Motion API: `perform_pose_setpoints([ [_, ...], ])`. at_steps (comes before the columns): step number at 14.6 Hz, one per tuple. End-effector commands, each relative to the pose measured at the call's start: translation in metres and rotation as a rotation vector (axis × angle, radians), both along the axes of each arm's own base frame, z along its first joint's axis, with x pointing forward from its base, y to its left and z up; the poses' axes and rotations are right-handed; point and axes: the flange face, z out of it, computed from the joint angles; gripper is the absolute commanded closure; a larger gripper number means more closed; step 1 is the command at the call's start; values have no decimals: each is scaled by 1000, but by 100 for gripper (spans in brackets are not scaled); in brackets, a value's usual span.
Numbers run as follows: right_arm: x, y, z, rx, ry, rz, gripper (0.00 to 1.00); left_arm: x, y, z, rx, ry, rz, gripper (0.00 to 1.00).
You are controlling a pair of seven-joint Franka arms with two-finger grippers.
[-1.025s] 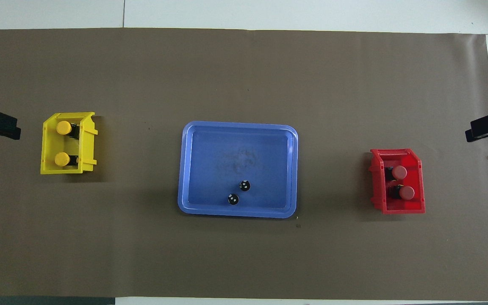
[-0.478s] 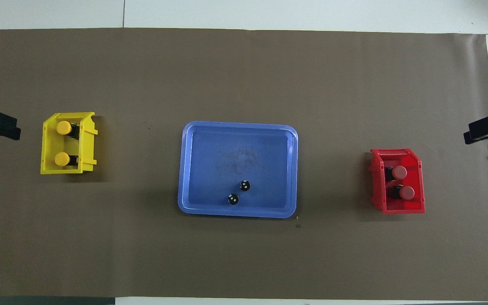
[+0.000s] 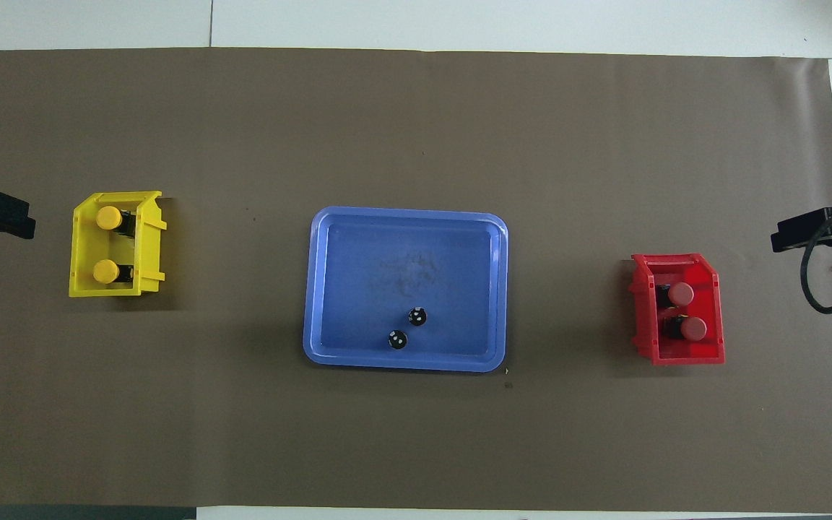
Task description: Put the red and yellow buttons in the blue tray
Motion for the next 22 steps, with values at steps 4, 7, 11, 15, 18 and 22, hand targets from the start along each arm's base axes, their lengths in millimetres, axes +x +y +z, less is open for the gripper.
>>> perform_pose_setpoints([
  [4, -19, 6, -102, 50, -19, 4, 14, -10, 1, 2, -12, 5, -2, 0],
  [7, -26, 8, -144, 55, -44, -4, 22, -10, 2, 2, -12, 5, 0, 0],
  [11, -25, 23, -172, 52, -51, 21, 32, -10, 2, 2, -13, 4, 0, 0],
  [15, -27, 24, -191, 51, -40, 25, 35, -10, 1, 2, -12, 5, -2, 0],
  [18, -33, 24, -197, 52, -31, 46, 39, -10, 2, 2, -13, 5, 0, 0],
  [22, -38, 24, -207, 51, -28, 54, 41, -10, 2, 2, -12, 5, 0, 0],
])
